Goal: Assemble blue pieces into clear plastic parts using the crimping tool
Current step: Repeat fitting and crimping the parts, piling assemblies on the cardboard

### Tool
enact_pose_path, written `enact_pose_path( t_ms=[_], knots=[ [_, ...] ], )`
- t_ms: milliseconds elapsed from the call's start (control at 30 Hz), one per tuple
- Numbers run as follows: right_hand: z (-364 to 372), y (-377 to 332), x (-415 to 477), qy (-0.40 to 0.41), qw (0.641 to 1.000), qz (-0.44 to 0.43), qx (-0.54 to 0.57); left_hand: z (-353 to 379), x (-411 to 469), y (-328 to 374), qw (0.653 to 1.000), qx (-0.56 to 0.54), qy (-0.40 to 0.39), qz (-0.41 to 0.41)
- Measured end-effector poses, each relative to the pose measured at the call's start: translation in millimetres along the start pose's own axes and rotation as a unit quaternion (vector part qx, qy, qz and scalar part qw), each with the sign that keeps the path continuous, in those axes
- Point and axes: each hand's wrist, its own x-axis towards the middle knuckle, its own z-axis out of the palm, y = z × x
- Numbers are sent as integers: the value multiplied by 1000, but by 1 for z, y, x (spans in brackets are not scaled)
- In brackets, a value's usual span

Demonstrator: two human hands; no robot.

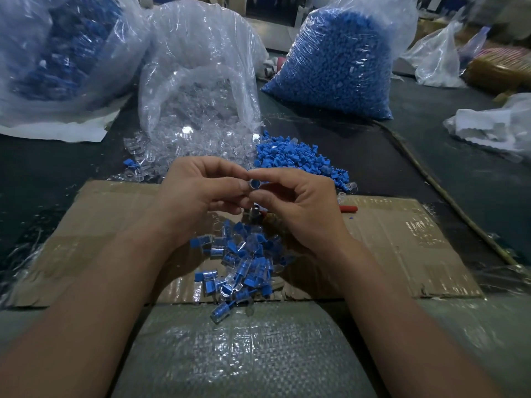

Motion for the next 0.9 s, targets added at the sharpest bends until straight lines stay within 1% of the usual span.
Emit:
enact_pose_path(
  t_ms=[200,533,633,900],
  knots=[
    [0,3,0,12,1000,2,-3,0,-1,1,1000,13,-11,-5],
    [2,2,-1,37,999,-5,-3,-1,1,0,1000,-12,-16,-13],
    [5,1,-1,53,998,-25,-20,-1,1,0,1000,-18,-18,-17],
    [0,5,1,37,996,-50,-56,0,2,0,999,-27,-27,-27]
  ],
)
